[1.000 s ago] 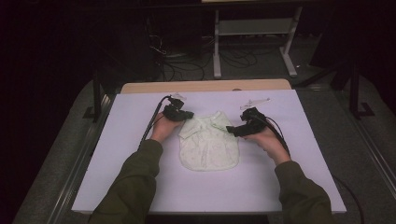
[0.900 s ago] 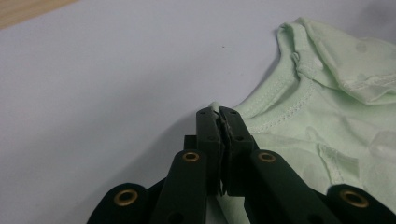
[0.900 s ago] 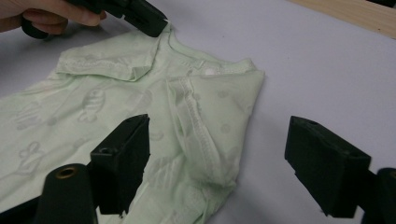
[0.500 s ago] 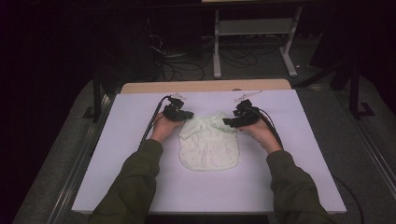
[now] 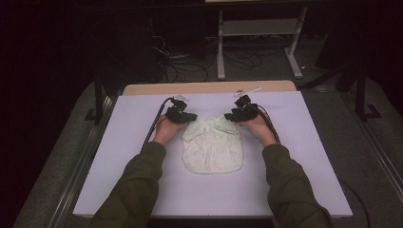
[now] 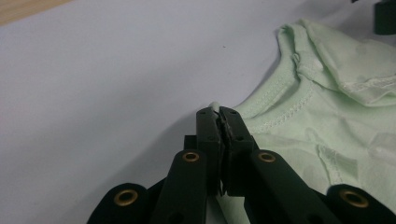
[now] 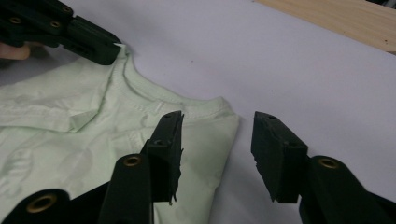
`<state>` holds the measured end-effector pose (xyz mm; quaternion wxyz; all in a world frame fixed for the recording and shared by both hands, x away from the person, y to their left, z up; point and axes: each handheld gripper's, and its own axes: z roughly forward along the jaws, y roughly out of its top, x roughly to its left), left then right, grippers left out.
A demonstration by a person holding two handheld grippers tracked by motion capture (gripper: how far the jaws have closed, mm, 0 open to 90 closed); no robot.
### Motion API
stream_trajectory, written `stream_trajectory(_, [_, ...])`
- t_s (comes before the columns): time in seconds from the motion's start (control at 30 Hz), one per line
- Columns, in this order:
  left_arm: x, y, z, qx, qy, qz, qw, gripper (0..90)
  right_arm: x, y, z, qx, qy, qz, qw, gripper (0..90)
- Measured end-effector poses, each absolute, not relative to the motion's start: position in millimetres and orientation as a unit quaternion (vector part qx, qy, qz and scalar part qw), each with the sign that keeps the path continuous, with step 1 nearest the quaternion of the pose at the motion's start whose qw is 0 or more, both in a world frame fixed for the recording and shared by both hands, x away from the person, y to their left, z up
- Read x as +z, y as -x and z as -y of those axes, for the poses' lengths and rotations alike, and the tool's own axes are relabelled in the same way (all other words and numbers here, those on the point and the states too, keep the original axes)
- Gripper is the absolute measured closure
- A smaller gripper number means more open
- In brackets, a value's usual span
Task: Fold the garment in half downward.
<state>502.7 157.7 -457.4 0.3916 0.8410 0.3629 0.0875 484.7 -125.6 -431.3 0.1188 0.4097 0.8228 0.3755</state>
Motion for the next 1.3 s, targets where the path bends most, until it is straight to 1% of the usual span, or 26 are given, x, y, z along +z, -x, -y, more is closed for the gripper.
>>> stream_trajectory(0.3, [-457.3, -502.5, -157.4, 0.089, -0.842, -0.361, 0.391, 88.1, -436.5, -502.0, 117.4, 0.368, -0.414, -0.824, 0.116, 63.2])
stream_trajectory(0.53, [-457.1, -502.1, -156.9, 0.09, -0.841, -0.364, 0.39, 88.1, -441.8, -509.4, 107.5, 0.351, -0.412, -0.833, 0.112, 66.9])
stream_trajectory(0.83, [-457.4, -502.1, -157.0, 0.089, -0.839, -0.367, 0.391, 88.1, -448.8, -513.8, 109.0, 0.339, -0.417, -0.837, 0.107, 69.5])
stream_trajectory(1.0, [-457.3, -502.2, -157.2, 0.089, -0.84, -0.366, 0.39, 88.1, -449.4, -513.4, 107.7, 0.337, -0.409, -0.841, 0.107, 76.2])
stream_trajectory(1.2, [-458.2, -502.2, -158.2, 0.086, -0.837, -0.368, 0.396, 88.1, -449.3, -513.2, 107.1, 0.338, -0.404, -0.845, 0.096, 85.7])
stream_trajectory(1.3, [-457.3, -501.8, -157.1, 0.091, -0.84, -0.364, 0.391, 88.2, -449.2, -513.2, 106.8, 0.338, -0.401, -0.846, 0.094, 87.0])
